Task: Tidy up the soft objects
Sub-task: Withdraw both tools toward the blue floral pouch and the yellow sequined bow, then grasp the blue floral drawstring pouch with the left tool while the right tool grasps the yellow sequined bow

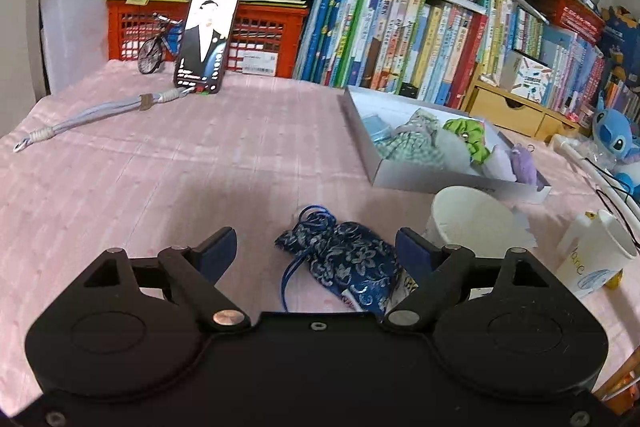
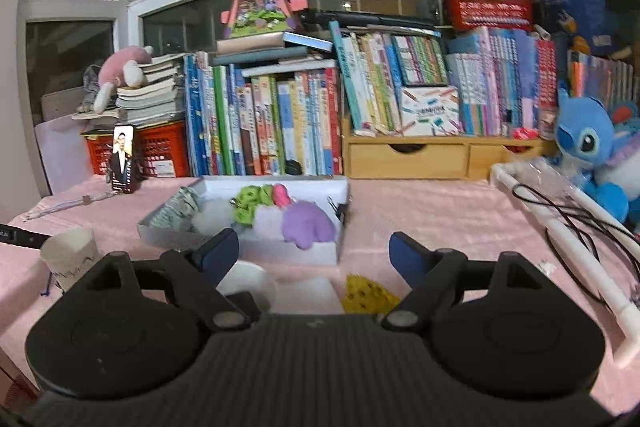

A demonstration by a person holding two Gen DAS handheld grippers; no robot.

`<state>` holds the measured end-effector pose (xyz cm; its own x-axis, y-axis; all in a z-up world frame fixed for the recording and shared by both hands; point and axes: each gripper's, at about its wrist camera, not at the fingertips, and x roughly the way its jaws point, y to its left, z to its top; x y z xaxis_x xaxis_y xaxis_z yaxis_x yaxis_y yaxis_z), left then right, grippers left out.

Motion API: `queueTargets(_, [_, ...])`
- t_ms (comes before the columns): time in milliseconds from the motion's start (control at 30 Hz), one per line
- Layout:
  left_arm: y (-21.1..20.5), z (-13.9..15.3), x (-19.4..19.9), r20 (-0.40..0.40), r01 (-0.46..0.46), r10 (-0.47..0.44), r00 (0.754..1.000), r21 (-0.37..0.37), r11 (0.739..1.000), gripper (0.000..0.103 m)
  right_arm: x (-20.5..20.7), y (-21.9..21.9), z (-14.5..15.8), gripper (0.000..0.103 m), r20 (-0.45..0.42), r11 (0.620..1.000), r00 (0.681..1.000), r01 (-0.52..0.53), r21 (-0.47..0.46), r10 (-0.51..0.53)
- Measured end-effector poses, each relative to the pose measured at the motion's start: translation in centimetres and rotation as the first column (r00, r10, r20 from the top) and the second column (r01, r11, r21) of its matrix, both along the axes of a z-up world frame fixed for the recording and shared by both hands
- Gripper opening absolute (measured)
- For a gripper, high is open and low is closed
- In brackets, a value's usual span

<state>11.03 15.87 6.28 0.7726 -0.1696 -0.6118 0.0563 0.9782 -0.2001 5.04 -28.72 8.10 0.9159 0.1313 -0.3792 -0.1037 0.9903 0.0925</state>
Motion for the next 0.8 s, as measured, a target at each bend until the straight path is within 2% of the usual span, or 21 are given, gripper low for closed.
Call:
queueTargets(67, [0.6, -0.3, 0.3, -0.025, -0.022, 0.021, 0.999, -0.036, 0.999, 0.085, -0.3, -0.3, -0.4, 0.089, -0.005, 1.000, 1.000, 0.014, 0.002, -0.014])
queueTargets(167, [2.0, -1.0, 1.3, -0.102, -0.065, 0.049, 0.994, -0.155, 0.986, 0.083, -0.7, -0.7, -1.0, 0.089, -0.012, 1.000, 0.999, 0.031, 0.002, -0.031])
queueTargets(267, [3.5, -2.1, 2.4, -0.186, -0.131, 0.078, 0.979, -0.291, 0.948, 0.076, -1.0, -0.9, -1.6, 0.090, -0.024, 0.999, 0.999, 0.044, -0.010, -0.044])
queueTargets(333, [4.1, -2.9, 3.0, -0.227, -0.164, 0.087, 0.970, -0.345, 0.924, 0.073, -1.1, -1.0, -2.1, 0.090, -0.034, 0.999, 0.998, 0.052, -0.016, -0.052])
queueTargets(433, [4.3, -3.9, 3.8, -0.265, -0.189, 0.090, 0.960, -0.381, 0.905, 0.066, -1.4, -1.1, -2.8, 0.090, -0.047, 0.998, 0.997, 0.059, -0.029, -0.060])
queueTargets(567, [3.8, -4.2, 4.6, -0.269, -0.188, 0.080, 0.960, -0.403, 0.896, 0.065, -1.5, -1.1, -3.8, 0.090, -0.073, 0.998, 0.996, 0.052, -0.046, -0.055])
queueTargets(667, [3.6, -4.4, 5.3, -0.286, -0.205, 0.081, 0.955, -0.435, 0.877, 0.060, -1.5, -1.1, -4.5, 0.093, -0.092, 0.997, 0.995, 0.036, -0.062, -0.042])
queueTargets(800, [3.2, -4.7, 6.0, -0.304, -0.220, 0.084, 0.949, -0.448, 0.866, 0.045, -1.1, -0.7, -5.6, 0.093, -0.109, 0.996, 0.994, 0.014, -0.093, -0.024])
